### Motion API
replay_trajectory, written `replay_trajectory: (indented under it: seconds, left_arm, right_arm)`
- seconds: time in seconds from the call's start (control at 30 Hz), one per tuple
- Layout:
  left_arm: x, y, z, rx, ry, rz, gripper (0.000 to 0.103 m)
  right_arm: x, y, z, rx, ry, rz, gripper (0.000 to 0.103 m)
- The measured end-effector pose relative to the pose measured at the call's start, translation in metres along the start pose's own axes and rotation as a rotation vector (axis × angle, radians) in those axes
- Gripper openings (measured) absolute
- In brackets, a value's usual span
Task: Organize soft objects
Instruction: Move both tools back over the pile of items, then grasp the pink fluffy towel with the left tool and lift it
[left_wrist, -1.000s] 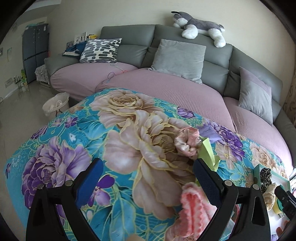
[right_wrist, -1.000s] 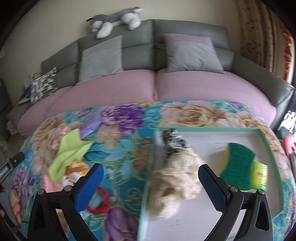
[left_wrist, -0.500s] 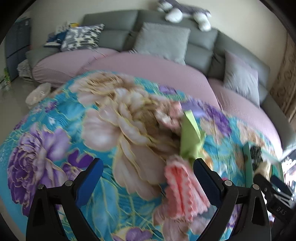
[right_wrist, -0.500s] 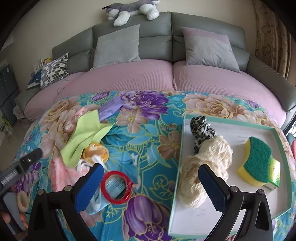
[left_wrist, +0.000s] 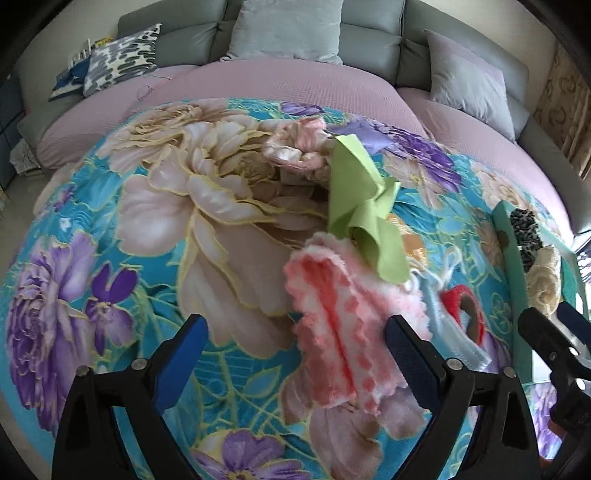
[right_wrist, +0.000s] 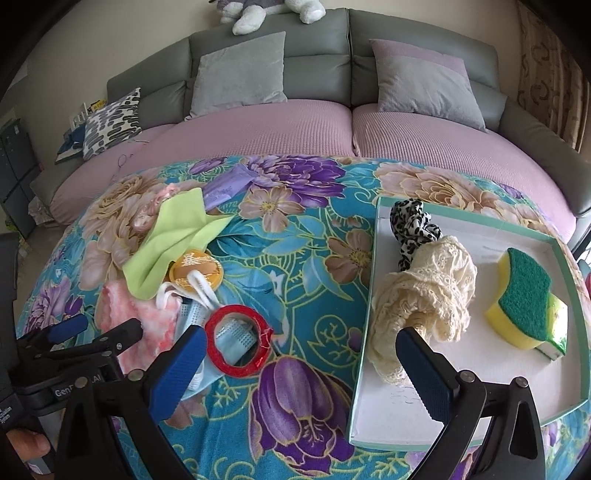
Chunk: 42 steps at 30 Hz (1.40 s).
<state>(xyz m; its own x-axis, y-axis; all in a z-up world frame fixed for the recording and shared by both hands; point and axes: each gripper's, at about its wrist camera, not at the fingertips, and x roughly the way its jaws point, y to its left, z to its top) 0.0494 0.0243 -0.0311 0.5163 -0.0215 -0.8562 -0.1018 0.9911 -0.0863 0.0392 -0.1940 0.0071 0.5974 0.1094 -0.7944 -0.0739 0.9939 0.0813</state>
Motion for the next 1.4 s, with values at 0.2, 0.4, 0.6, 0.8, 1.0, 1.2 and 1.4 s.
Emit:
replay_trajectory:
  seconds: [0.2, 0.4, 0.6, 0.8, 1.0, 1.2, 1.4]
  left_arm:
    - [0.006, -0.006, 0.000, 0.003, 0.037, -0.080, 0.061]
    - [0.006, -0.011, 0.000, 0.011, 0.040, -0.158, 0.031]
    - [-0.005, -0.013, 0.002, 0.035, 0.000, -0.177, 0.016]
    - [-0.020, -0.009, 0.007, 0.037, -0.053, -0.184, 0.013]
    - [-0.042, -0.002, 0.013, 0.020, -0.128, -0.188, 0.013]
    - [-0.065, 0.002, 0.017, 0.022, -0.194, -0.203, 0.013]
    - [-0.089, 0.019, 0.019, -0.035, -0.274, -0.181, 0.013]
  right_arm:
    - [0.000, -0.003, 0.001, 0.005, 0.000, -0.003, 0.103]
    - [0.004, -0.005, 0.001, 0.009, 0.012, -0.004, 0.103]
    - [0.005, -0.007, 0.001, 0.015, 0.015, -0.004, 0.103]
    - [0.006, -0.007, 0.000, 0.018, 0.020, -0.004, 0.103]
    - [0.006, -0.008, 0.000, 0.019, 0.018, -0.005, 0.103]
    - [0.006, -0.010, 0.000, 0.023, 0.018, -0.006, 0.103]
    - [0.005, -0.011, 0.002, 0.015, 0.013, -0.006, 0.103]
